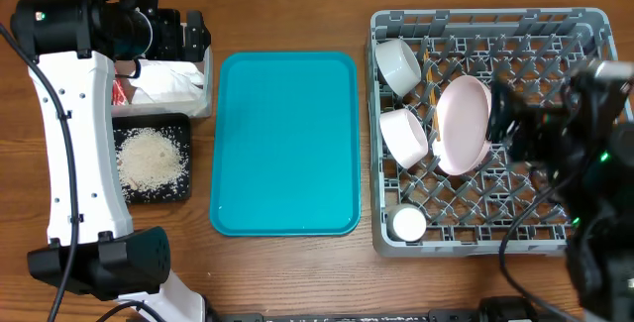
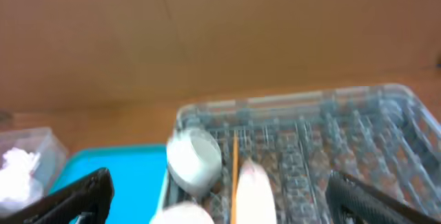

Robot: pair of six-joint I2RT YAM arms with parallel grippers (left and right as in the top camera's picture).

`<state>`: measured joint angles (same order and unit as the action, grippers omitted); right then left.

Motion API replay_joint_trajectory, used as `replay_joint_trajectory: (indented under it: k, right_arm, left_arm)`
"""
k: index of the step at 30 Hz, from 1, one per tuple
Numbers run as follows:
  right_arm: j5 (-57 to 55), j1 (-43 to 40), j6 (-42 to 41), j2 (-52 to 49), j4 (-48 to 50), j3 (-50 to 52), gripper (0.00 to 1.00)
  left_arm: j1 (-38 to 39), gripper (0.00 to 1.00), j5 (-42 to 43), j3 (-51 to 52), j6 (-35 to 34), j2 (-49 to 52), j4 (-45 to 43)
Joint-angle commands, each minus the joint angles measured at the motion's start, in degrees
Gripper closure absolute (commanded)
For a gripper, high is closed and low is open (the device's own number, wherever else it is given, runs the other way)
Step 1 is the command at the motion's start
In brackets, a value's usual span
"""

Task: Sort waste into correct bins and load items into the dishwasher

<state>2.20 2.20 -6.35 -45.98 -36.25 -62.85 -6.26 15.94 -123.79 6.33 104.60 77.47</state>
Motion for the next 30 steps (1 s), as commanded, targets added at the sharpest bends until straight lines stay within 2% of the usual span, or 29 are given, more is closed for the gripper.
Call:
replay_joint_trajectory:
  k: [1, 7, 12, 22, 25, 30]
  right_arm:
    - [2.38, -2.01, 0.39, 11.37, 11.37, 17.79, 0.0]
    - [2.67, -2.34, 0.37, 29.59, 27.71, 43.54, 0.0]
    - [2.67, -2.34, 0.37, 38.97, 33.86, 54.49, 0.0]
    - [2.62, -2.32, 0.39, 45.09, 36.59, 62.49, 0.0]
    - [2.91, -2.27, 0.39, 45.86, 32.0, 62.4, 0.0]
    - [2.86, -2.27, 0.39, 45.86, 31.91, 62.4, 0.0]
  left_arm:
    - [-0.09, 0.0, -0.04, -0.42, 0.31, -0.39, -0.13]
    - [-0.09, 0.0, -0.04, -0.42, 0.31, -0.39, -0.13]
    - [-0.09, 0.0, -0.02, -0.42, 0.31, -0.39, -0.11]
    - [-0.09, 0.0, -0.02, -0.42, 0.31, -0.39, -0.13]
    - [-0.09, 0.0, -0.04, -0.42, 0.31, -0.39, -0.13]
    - [-0.09, 0.0, -0.02, -0.42, 0.31, -0.39, -0.13]
